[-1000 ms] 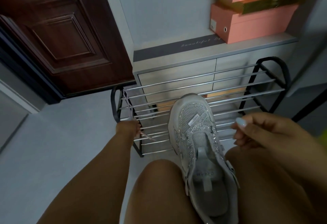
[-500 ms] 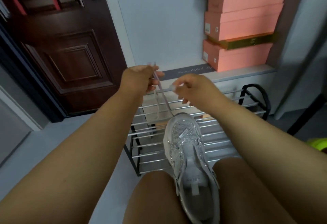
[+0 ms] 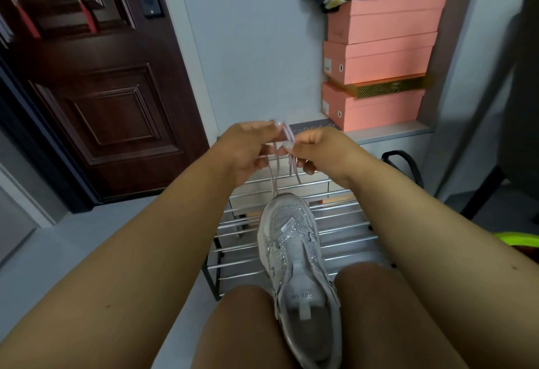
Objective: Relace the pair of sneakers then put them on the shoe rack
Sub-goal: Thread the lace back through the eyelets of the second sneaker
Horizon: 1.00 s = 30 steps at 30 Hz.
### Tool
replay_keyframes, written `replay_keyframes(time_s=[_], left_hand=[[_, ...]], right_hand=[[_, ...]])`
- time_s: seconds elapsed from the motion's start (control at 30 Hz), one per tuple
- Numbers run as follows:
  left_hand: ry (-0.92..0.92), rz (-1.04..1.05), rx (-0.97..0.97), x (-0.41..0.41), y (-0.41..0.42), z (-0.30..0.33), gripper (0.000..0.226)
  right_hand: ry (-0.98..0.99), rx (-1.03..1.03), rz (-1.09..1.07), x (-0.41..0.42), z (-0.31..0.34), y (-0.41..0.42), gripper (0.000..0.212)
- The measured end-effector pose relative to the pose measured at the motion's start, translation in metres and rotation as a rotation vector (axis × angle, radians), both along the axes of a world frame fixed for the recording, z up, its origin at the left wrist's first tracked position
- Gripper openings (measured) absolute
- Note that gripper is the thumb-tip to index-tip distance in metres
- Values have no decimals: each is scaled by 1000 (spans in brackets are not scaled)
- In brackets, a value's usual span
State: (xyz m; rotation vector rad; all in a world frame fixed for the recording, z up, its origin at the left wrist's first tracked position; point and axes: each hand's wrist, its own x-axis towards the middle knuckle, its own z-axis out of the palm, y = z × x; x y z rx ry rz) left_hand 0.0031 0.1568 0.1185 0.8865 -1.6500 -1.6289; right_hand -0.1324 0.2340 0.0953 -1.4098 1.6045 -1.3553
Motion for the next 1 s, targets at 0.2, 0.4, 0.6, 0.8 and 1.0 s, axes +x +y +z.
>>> replay_keyframes(time_s=[0.2,0.4,0.6,0.8,1.0], left_hand=[[63,57,101,2,10,-16,14],[52,63,45,31,45,-35,16],[-386,102,-213,42,87,-70,19],[-326,212,-133,30,97,-78,30],[-478,186,-155,25,101,-89,18]], right_hand=[[1,36,34,2,-8,15,26],[-317,23,3,3,-45,45,6],[-298,-12,-31,5,-75,68,14],[-267,-64,-83,15,-86,76,6],[-205,-106,-94,20,-86,79,23]])
